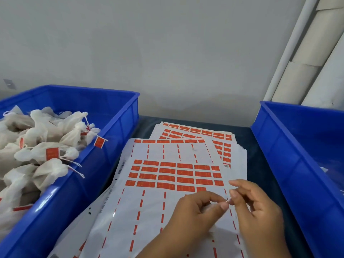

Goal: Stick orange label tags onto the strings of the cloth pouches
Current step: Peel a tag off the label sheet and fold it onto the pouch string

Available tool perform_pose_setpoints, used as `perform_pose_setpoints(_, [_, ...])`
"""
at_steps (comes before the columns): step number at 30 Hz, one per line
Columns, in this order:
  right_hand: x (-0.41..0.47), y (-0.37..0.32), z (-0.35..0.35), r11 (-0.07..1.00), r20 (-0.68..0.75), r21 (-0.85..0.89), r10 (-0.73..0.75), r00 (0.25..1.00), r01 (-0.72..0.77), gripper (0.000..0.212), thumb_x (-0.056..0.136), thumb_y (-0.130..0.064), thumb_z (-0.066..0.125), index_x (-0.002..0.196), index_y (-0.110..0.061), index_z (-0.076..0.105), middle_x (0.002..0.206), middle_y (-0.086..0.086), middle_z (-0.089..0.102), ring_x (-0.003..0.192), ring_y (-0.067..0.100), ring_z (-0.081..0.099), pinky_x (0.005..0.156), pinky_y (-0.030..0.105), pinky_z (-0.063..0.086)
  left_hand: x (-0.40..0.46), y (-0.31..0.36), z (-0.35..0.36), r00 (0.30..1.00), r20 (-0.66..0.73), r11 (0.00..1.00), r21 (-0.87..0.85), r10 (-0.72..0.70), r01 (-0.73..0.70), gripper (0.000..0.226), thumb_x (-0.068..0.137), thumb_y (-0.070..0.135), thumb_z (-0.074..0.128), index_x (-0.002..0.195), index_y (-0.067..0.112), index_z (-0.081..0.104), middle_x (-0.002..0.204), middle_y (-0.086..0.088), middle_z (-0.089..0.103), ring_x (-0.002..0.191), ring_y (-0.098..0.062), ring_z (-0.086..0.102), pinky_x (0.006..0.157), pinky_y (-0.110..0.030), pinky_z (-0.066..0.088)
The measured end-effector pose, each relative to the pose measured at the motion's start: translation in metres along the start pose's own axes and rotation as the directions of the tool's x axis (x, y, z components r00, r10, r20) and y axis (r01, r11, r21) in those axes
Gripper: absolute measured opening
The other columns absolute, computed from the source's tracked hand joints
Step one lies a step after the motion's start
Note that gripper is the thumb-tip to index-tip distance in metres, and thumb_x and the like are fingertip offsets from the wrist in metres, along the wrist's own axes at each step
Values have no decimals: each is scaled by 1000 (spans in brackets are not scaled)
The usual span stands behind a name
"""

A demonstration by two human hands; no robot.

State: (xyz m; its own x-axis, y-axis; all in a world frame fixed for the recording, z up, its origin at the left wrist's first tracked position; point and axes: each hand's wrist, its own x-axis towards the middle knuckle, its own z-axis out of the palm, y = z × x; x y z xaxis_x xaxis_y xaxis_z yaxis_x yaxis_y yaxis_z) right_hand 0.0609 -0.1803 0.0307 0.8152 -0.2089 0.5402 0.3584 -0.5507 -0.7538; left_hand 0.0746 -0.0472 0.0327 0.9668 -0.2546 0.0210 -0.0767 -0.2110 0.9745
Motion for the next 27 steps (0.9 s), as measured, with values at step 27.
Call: perform_pose_setpoints(27, [10,25,4,945,-186,239,269,945,-222,9,85,-26,65,81,-31,58,75,-15,67,63,0,63,51,13,48,3,0,-13,965,243,817,-534,-99,219,13,71,30,66,75,22,74,89,4,71,73,-14,68,68,-26,53])
